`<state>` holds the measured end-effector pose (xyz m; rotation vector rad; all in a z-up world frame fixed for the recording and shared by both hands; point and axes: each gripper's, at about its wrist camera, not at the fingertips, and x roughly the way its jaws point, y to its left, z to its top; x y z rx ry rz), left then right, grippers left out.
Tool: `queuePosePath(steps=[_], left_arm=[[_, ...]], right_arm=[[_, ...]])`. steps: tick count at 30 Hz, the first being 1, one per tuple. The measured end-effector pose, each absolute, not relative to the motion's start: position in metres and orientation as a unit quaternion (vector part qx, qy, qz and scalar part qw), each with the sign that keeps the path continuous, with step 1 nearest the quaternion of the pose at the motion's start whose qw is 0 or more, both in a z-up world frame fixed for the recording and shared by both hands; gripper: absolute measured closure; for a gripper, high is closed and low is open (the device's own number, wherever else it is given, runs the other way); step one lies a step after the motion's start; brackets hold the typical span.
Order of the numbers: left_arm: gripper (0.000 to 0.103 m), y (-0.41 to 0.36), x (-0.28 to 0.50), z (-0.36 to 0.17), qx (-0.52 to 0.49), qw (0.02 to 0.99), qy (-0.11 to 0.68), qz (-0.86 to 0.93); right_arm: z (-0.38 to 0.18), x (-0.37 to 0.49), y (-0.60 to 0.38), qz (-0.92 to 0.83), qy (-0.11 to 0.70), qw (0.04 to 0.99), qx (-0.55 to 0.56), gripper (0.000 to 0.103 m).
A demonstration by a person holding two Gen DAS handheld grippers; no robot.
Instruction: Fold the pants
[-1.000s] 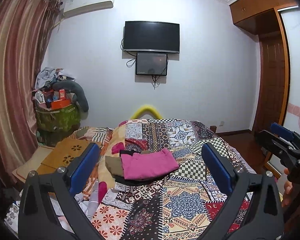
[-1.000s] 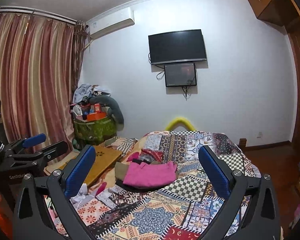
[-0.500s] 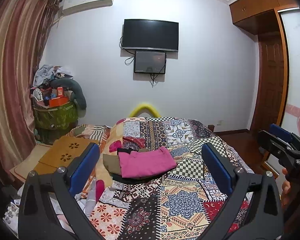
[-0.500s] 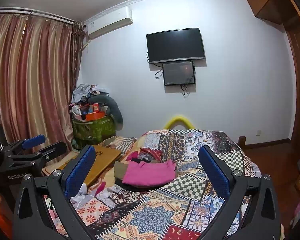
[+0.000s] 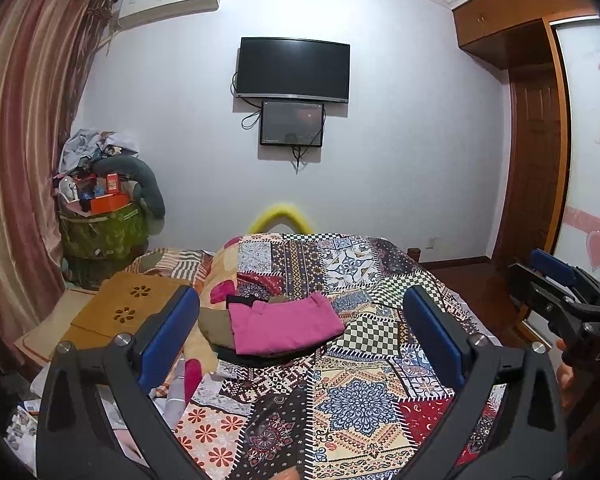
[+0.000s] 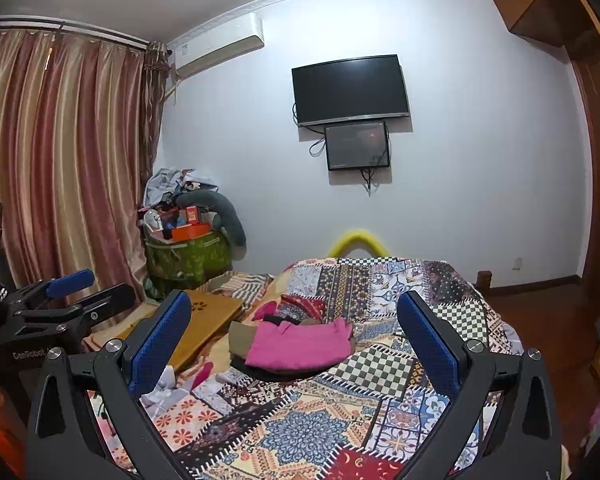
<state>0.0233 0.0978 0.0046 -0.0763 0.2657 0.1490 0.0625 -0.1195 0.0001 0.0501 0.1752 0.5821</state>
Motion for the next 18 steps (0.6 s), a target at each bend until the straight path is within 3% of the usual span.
queuePosePath(steps=[18], left_arm=[[0.0,0.1002,0.0313,0.0003,-0.041,0.986,0.144,0.079]], right_arm=[[-0.0023,0.0668,-0.1182,0.286,0.094,0.953,0.021,0.001]])
